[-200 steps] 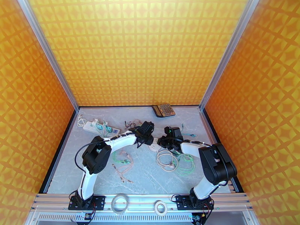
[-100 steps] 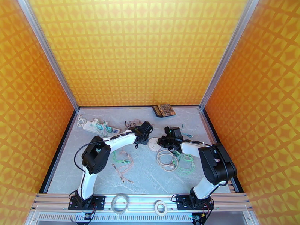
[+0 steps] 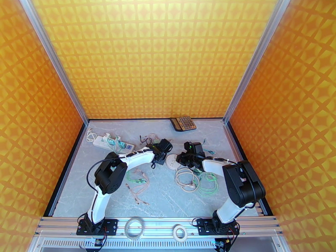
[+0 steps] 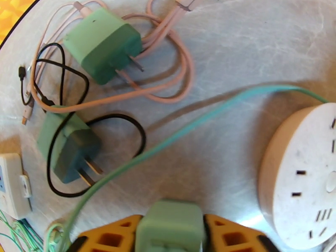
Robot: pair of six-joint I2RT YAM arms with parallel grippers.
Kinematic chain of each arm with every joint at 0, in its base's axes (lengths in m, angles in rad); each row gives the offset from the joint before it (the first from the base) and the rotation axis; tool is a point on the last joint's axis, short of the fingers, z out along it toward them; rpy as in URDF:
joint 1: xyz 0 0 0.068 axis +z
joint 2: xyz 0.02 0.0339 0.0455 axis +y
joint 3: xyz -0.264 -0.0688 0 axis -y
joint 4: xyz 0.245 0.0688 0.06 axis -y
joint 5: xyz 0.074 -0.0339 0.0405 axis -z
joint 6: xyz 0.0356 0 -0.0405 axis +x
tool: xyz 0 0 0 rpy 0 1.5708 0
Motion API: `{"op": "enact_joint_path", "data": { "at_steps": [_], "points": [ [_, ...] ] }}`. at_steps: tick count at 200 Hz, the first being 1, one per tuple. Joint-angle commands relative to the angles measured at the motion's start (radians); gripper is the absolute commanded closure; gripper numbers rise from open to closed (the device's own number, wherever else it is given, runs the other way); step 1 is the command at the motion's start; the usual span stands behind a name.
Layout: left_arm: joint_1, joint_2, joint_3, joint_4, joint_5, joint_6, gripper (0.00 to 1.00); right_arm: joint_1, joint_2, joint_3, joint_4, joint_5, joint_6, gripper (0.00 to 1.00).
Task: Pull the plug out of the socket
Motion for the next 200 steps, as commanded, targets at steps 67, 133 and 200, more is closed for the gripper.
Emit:
{"op": "enact_joint_path", "data": {
  "at_steps": [67,133,200],
  "points": [
    [-0.008,-0.148,-0.042,0.049,0.157,-0.066,0.12,-0.007,-0.040,-0.019,-0.148,0.079,-0.036,0.94],
    [-0.001,-0.294,-0.145,0.098,0.188,-0.070,0.01,0.002,-0.171,-0.011,-0.167,0.070,-0.042,0.80],
    [0.003,-0.237,-0.163,0.125,0.231,-0.046,0.04,0.018,-0.195,-0.031,-0.188,0.087,-0.037,0.77]
  ]
}}
